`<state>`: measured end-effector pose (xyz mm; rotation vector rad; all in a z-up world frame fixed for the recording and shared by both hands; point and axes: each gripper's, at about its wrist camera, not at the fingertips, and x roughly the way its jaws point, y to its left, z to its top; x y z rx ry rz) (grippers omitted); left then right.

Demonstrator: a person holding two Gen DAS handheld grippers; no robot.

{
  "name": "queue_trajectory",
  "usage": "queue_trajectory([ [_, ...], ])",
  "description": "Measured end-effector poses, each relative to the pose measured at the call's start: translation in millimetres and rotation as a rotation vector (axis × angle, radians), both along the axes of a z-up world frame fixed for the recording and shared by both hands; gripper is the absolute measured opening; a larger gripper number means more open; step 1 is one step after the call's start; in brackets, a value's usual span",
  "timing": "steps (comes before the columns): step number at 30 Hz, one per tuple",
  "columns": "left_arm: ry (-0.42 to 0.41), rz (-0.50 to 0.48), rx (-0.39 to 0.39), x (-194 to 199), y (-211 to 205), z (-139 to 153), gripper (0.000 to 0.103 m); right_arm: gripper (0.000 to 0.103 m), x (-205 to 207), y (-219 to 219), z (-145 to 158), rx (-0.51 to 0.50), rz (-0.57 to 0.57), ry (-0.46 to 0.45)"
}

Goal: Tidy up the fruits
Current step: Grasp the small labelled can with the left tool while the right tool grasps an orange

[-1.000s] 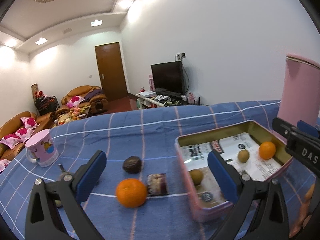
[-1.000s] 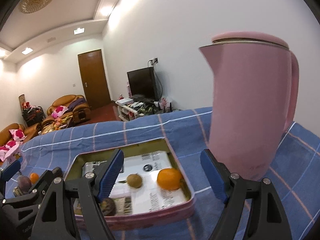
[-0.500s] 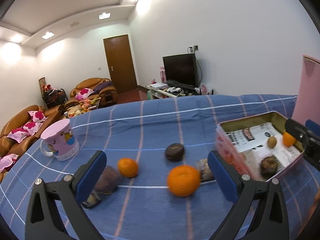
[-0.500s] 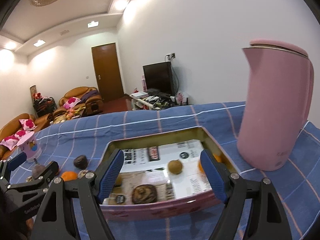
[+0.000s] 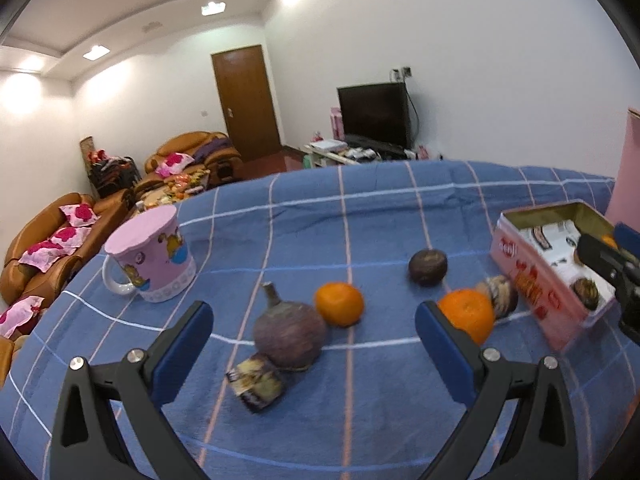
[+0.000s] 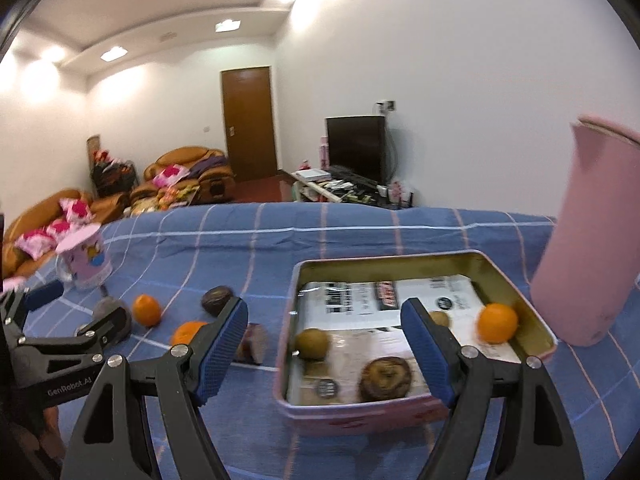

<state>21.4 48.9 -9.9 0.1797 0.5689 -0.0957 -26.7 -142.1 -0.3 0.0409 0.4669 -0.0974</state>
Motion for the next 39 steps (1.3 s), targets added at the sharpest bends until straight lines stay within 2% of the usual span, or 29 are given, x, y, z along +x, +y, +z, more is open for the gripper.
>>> queue_trajectory([
  [6,0.129,-0.062,-0.035,11,30,-11,0.103,0.078,17,33,-8,-0.109,0.143,0.086],
  [10,0.207,-0.057,-0.075,19,52,-20,0.103,0.065,31,49,-17,-0.199,0.265,0.177],
  [16,0.333,-0.006,-0.126,34,71,-36,0.102,0.065,48,74,-23,-0.198,0.351,0.222],
  [19,0.367,0.012,-0.156,38,78,-42,0.094,0.064,57,86,-31,-0.224,0.370,0.260],
  [24,0.365,0.004,-0.162,35,80,-43,0.084,0.063,69,99,-36,-0.286,0.376,0.296],
  [28,0.357,-0.025,-0.150,32,76,-41,0.069,0.063,76,111,-40,-0.405,0.407,0.323],
  [30,0.355,-0.033,-0.149,32,76,-40,0.064,0.063,79,114,-41,-0.428,0.415,0.337],
  [34,0.348,-0.040,-0.177,33,80,-38,0.040,0.063,89,108,-44,-0.401,0.413,0.382],
  [36,0.348,-0.029,-0.213,34,85,-38,0.039,0.057,88,106,-43,-0.393,0.407,0.386],
  [38,0.338,-0.006,-0.223,35,89,-36,0.039,0.044,84,107,-41,-0.399,0.414,0.383],
  [39,0.332,0.003,-0.231,35,91,-36,0.039,0.044,83,107,-41,-0.385,0.420,0.390],
])
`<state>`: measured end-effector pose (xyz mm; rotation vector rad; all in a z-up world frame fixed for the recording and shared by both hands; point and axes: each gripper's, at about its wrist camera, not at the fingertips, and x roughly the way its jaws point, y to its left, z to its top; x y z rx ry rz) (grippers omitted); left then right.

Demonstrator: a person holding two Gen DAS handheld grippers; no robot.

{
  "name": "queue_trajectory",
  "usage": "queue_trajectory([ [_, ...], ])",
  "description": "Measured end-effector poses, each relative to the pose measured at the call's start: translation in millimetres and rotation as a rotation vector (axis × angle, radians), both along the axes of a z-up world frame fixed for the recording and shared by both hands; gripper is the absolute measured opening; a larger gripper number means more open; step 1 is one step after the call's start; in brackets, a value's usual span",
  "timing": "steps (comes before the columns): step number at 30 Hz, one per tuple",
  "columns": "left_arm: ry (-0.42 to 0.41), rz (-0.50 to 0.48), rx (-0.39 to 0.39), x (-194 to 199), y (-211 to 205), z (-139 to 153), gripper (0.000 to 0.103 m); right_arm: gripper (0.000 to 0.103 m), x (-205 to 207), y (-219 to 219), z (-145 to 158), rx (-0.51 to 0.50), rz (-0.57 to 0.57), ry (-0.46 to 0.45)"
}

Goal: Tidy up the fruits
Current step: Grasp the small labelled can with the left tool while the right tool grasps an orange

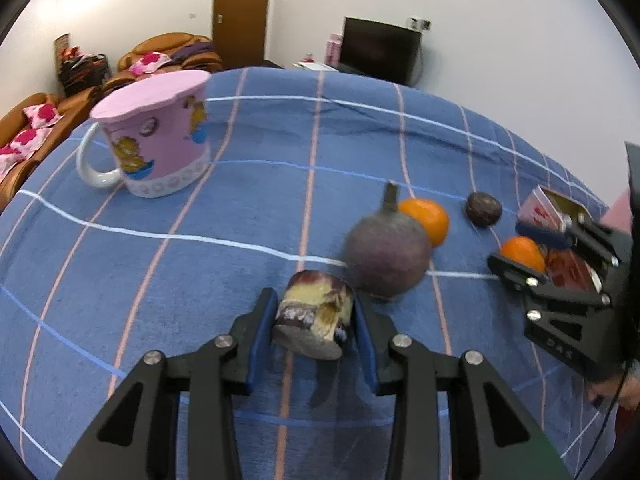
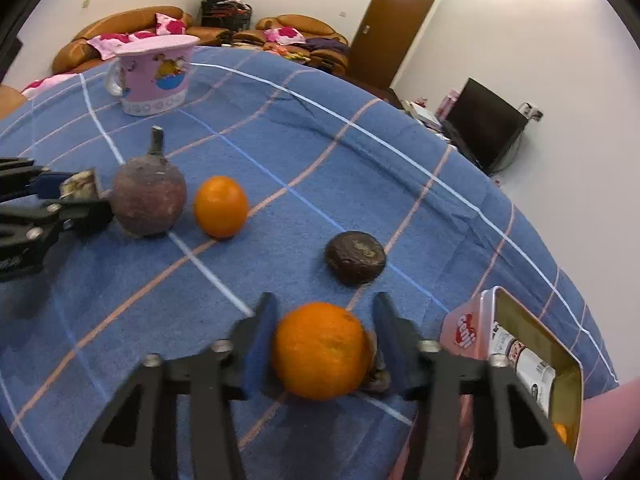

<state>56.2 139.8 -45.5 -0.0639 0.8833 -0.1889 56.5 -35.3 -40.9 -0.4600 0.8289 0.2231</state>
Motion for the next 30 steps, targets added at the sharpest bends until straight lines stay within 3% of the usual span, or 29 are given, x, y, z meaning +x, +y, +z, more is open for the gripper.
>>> queue_trajectory([
  [3,-0.041,0.050,-0.020,-2,9,6,0.039,0.044,-4,-5,3,0.052,-0.029,-0.008],
  [8,-0.167,0.133,0.003,-11,17,21,0.039,0.044,-21,-25,19,0.419,-0.051,-0.006],
  [12,-0.263,0.147,0.007,-18,15,31,0.039,0.044,-41,-21,26,0.537,-0.052,-0.072],
  [18,-0.340,0.160,0.020,-24,10,39,0.039,0.044,-54,-18,36,0.494,-0.114,-0.196],
  [30,-0.426,0.220,0.138,-38,-18,43,0.039,0.044,-71,-36,53,0.406,-0.217,-0.384],
])
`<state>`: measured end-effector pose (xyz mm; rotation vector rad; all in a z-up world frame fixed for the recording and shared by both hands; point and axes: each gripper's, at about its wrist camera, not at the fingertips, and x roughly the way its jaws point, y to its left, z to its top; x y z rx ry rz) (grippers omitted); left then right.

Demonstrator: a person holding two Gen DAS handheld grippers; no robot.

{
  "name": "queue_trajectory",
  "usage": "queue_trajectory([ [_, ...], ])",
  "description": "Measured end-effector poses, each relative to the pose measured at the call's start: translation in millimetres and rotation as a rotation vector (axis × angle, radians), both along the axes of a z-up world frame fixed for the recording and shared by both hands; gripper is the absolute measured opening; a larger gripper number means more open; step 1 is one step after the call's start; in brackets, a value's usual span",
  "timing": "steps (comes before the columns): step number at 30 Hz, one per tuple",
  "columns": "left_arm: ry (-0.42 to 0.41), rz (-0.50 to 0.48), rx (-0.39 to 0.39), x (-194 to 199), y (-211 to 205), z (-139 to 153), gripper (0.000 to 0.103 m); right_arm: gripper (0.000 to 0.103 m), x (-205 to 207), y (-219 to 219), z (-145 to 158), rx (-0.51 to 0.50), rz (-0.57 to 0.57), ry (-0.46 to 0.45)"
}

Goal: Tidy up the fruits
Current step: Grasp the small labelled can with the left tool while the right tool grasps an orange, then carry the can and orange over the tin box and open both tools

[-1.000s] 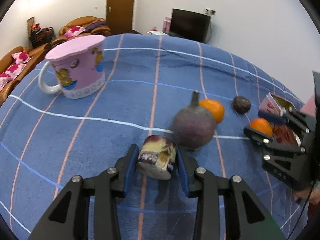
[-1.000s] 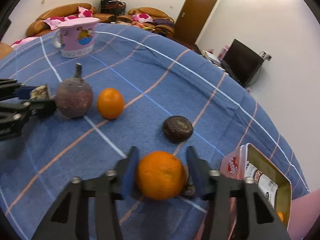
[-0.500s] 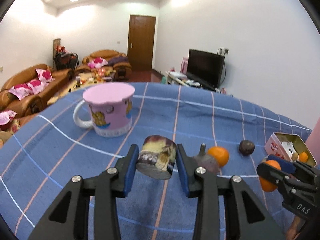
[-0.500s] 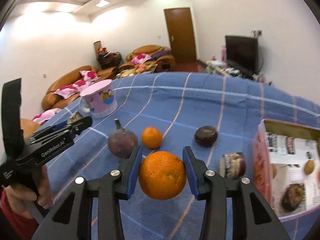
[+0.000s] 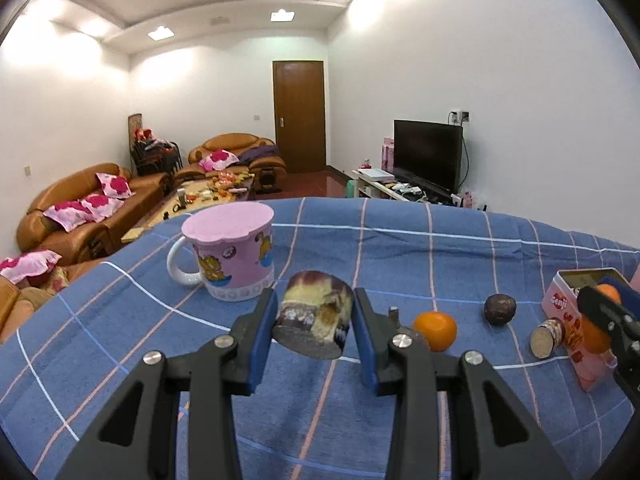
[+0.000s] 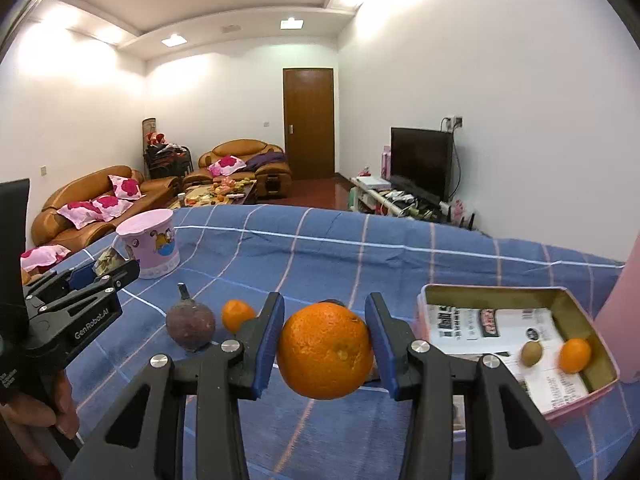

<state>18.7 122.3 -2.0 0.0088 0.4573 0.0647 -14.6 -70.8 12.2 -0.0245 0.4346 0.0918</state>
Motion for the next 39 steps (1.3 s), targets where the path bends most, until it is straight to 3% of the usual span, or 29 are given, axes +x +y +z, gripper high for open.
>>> queue_trajectory([
  [39,-0.016,-0.194,0.029,-18,-157,7,0.039,0.044,-33,-103,16,-0.066,-0.176,-0.101],
])
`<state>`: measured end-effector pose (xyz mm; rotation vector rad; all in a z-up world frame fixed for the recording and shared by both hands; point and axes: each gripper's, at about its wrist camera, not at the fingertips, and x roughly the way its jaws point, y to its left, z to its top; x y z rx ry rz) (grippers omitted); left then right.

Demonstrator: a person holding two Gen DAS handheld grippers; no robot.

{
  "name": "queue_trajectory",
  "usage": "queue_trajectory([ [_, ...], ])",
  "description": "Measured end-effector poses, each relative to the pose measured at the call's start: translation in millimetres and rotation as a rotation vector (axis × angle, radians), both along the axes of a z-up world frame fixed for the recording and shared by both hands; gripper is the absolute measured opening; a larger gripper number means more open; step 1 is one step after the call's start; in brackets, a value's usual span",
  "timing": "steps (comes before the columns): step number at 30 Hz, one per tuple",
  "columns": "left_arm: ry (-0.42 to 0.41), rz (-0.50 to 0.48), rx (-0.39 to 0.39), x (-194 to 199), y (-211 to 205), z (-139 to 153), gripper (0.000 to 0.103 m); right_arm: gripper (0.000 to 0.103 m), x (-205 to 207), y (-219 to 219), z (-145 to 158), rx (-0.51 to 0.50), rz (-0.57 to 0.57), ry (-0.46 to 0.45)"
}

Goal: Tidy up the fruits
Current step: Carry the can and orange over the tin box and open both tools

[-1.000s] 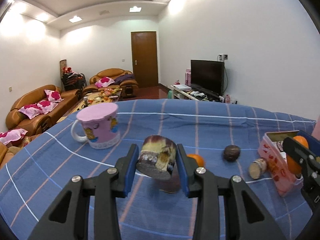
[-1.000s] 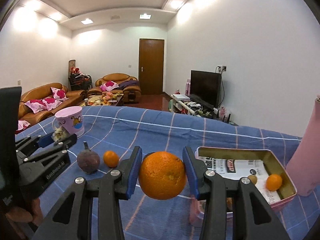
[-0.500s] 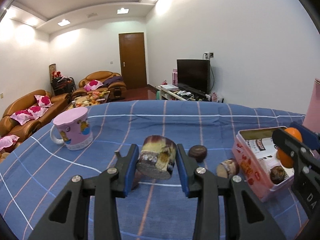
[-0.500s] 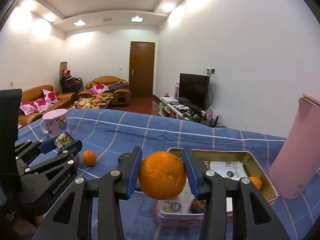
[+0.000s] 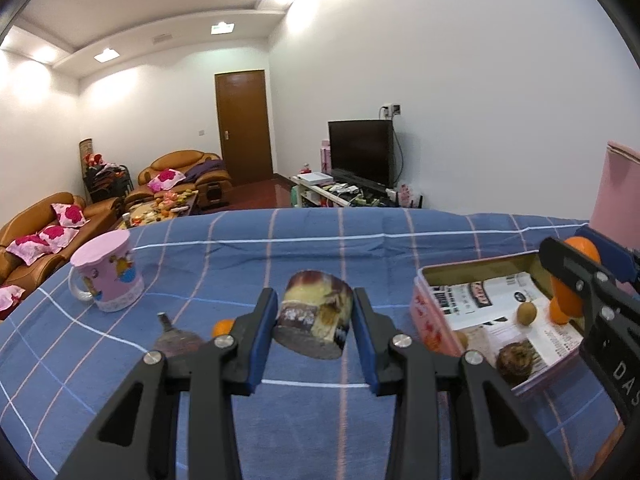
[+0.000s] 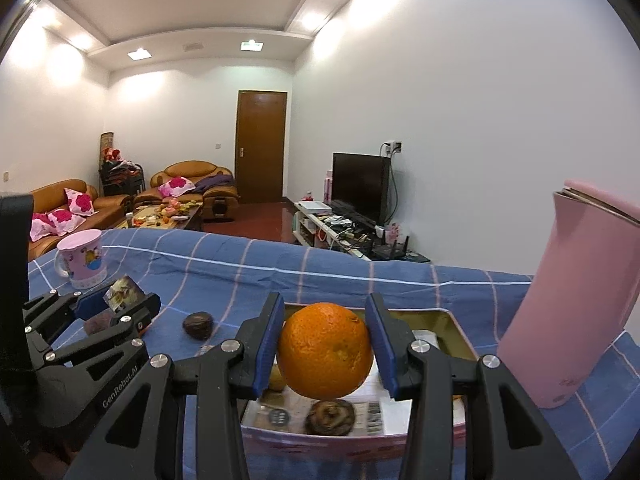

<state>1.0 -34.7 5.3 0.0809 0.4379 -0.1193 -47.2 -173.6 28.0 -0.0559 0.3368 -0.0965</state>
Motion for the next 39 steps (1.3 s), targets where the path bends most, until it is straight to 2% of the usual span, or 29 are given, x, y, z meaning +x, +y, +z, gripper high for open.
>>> queue_trajectory([
  [9,-0.004,-0.039,0.002,3,-30,4,0.039,0.044,-3,-37,5,0.018,-0.064,-0.016],
  [19,-0.001,-0.099,-0.011,7,-67,11,0.039,0.044,-8,-95,12,0.026,-0.202,-0.041],
  [24,0.012,-0.129,0.002,10,-93,11,0.039,0.044,-6,-118,12,0.062,-0.243,-0.034],
  [31,0.043,-0.142,0.054,23,-127,5,0.039,0.045,9,-116,0,0.050,-0.224,0.060],
  [39,0.117,-0.121,0.083,40,-131,-9,0.039,0.045,31,-116,-15,0.024,-0.216,0.146],
])
